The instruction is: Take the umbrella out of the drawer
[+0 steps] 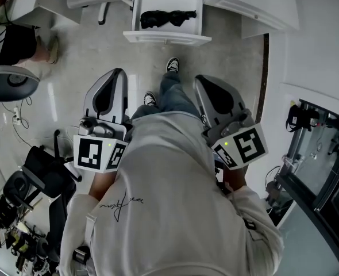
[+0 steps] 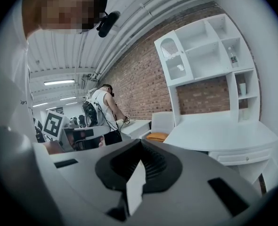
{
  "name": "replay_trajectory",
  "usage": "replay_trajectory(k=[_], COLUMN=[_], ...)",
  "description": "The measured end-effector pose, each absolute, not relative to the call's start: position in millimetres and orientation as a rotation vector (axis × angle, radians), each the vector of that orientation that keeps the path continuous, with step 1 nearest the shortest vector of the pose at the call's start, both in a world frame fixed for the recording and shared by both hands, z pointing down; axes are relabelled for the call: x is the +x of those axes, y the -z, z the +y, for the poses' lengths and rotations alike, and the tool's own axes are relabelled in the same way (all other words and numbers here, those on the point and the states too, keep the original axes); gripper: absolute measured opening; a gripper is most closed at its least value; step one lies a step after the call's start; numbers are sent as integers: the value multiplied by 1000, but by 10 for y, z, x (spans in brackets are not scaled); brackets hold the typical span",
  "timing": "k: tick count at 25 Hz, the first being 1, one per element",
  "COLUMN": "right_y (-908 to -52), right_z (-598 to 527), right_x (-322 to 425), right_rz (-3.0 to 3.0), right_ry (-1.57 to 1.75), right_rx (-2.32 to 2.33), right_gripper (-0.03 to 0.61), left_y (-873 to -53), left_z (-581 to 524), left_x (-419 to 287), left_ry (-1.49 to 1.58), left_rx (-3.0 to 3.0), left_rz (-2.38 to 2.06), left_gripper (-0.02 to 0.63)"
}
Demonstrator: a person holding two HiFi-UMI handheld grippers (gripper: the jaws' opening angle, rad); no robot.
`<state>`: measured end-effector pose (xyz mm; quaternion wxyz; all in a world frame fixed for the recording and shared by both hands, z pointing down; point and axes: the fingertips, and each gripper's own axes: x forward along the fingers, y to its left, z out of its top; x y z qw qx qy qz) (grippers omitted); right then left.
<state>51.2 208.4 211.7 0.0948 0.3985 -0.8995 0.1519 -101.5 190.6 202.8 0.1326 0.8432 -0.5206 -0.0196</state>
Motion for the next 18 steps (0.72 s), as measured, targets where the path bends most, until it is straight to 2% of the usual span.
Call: replay_trajectory(k=[18], right_y=[-2170], right_z=[583], right_x=[977], right_rz=[-2682], right_ry=[-502], right_rx=[1137], right_gripper=[25], left_y=[-2033], left_z=[542], left_x=[-626], left_ry=[10], left_rx=[2361], left_rz=[-1616], left_gripper=[17])
